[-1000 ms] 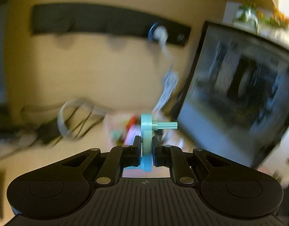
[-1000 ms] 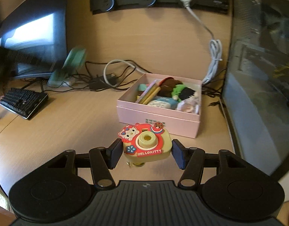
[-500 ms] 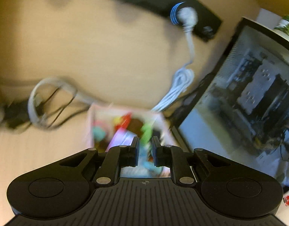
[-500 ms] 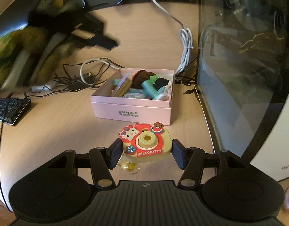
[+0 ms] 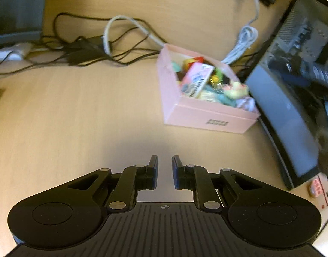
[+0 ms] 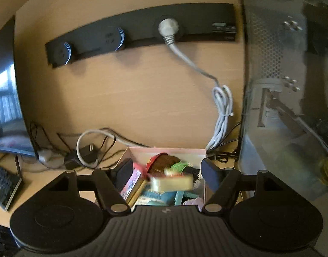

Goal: Organize objects
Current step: 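Lower the Hello Kitty keychain into the pink box and open the right tool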

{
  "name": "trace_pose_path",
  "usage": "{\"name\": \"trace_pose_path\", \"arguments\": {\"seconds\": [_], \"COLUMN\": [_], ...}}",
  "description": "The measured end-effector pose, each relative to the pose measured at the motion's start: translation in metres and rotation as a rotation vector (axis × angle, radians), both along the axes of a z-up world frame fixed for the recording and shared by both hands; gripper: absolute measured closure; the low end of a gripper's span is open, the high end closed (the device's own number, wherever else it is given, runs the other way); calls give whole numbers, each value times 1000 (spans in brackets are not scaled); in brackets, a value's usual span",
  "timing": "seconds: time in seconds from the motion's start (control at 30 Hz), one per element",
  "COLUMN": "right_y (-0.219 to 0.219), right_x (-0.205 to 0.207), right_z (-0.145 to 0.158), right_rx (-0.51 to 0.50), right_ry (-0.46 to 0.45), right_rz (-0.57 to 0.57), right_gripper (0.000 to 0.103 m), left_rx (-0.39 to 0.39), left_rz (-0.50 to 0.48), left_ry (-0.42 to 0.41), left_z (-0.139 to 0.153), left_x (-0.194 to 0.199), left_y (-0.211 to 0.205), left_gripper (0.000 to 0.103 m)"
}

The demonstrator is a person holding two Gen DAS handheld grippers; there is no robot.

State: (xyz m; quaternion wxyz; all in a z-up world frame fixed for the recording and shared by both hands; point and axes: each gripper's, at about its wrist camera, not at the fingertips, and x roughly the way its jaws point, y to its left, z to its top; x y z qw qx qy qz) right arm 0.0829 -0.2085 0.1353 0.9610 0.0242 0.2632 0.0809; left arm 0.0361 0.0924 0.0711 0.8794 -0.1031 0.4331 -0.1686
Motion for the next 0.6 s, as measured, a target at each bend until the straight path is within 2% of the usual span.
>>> {"name": "trace_pose_path", "arguments": {"seconds": [0.13,0.23,0.33,0.47,0.53,0.6], "right_y": [10,11,7,5,2,0], "right_x": [-28,-37,-37,-26,-18,-8], "right_z": [-36,-63,-77,-88,-92,-99], "right_rx": [-112,-162,-170,-209,-232,-260], "right_ry": [63,134,174,181,182,183], "right_rz": [24,3,-23,-59,-77,-90], "right_gripper": [28,28,28,28,28,28], "left_rx": [-20,-30,-15,51,121,154], "left_rz": [0,-41,-69,-70,-43,-36], "left_ry": [6,-41,-98,-89,-59,-27], "left_z": [1,16,30,25,16,9], "left_x": [13,33,63,108,127,138], "left_y": [4,-5,-26,-56,-67,-70], "left_gripper": [88,88,88,87,87,75]}}
